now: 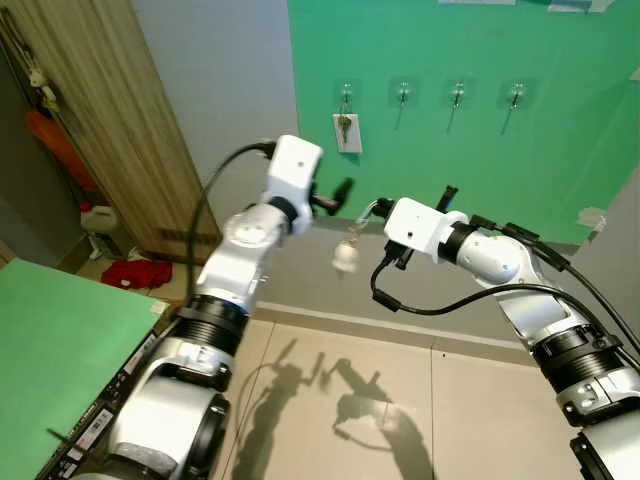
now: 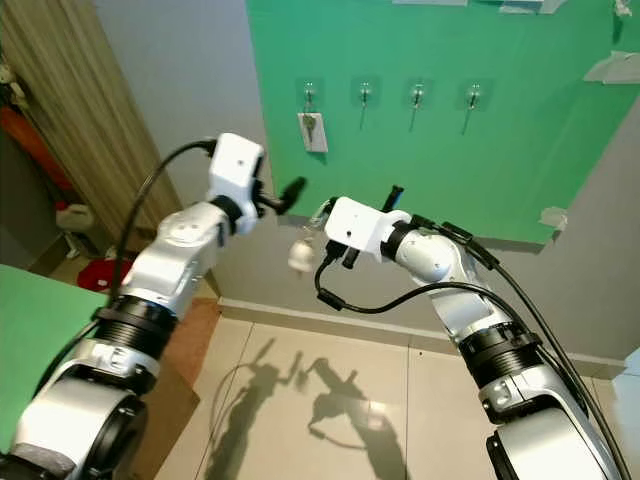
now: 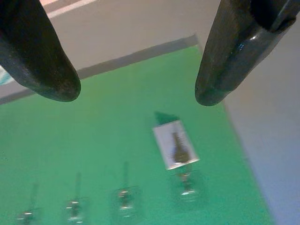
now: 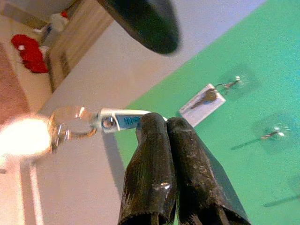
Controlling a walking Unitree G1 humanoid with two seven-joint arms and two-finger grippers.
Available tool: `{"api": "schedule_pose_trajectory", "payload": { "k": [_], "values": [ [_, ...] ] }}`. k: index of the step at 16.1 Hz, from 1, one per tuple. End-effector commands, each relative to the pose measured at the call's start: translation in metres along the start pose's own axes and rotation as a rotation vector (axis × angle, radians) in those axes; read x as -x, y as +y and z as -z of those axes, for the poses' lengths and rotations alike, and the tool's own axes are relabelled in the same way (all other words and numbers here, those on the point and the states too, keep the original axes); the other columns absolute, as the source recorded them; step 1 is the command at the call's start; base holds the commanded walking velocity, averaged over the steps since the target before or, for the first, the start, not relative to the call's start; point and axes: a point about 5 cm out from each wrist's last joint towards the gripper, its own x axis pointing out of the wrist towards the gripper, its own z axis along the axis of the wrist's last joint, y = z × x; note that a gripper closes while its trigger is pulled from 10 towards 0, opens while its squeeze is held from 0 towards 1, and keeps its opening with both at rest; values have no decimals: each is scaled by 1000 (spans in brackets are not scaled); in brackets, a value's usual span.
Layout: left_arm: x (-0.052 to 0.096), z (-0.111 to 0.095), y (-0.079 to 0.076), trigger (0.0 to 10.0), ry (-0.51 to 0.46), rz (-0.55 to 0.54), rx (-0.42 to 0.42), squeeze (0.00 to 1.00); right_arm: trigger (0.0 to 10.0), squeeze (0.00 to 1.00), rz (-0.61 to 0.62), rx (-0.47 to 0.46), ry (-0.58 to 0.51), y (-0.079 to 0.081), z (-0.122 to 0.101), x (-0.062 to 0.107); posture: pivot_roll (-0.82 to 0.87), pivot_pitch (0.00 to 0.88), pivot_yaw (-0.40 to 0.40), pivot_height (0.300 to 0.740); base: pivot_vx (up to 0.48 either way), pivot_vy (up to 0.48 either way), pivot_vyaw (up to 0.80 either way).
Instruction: Hang keys on a hook
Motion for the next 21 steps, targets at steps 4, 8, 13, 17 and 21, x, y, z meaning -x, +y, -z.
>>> {"api": "schedule_pose_trajectory", "payload": {
  "k": [4, 8, 13, 17, 21],
  "values": [
    [10, -1, 36, 10000, 17, -9, -6, 0, 0, 0, 89, -70, 22, 2, 13, 9, -199, 0, 134, 740, 0, 0, 0],
    [23, 21, 41, 10000, 66, -17, -4, 0, 0, 0, 249, -335, 34, -4, 24, 14, -194, 0, 134, 740, 0, 0, 0],
    [33, 35, 29, 10000, 67, 42, -28, 0, 0, 0, 239, -348, 13, -2, 18, 8, -187, 0, 122, 740, 0, 0, 0],
    [34, 29, 17, 10000, 10, 72, -9, 0, 0, 0, 244, -360, -5, -6, 14, 7, -186, 0, 114, 740, 0, 0, 0],
    [38, 32, 5, 10000, 0, 105, -7, 0, 0, 0, 263, -377, -37, -15, 6, 4, -183, 0, 108, 740, 0, 0, 0]
  ]
}}
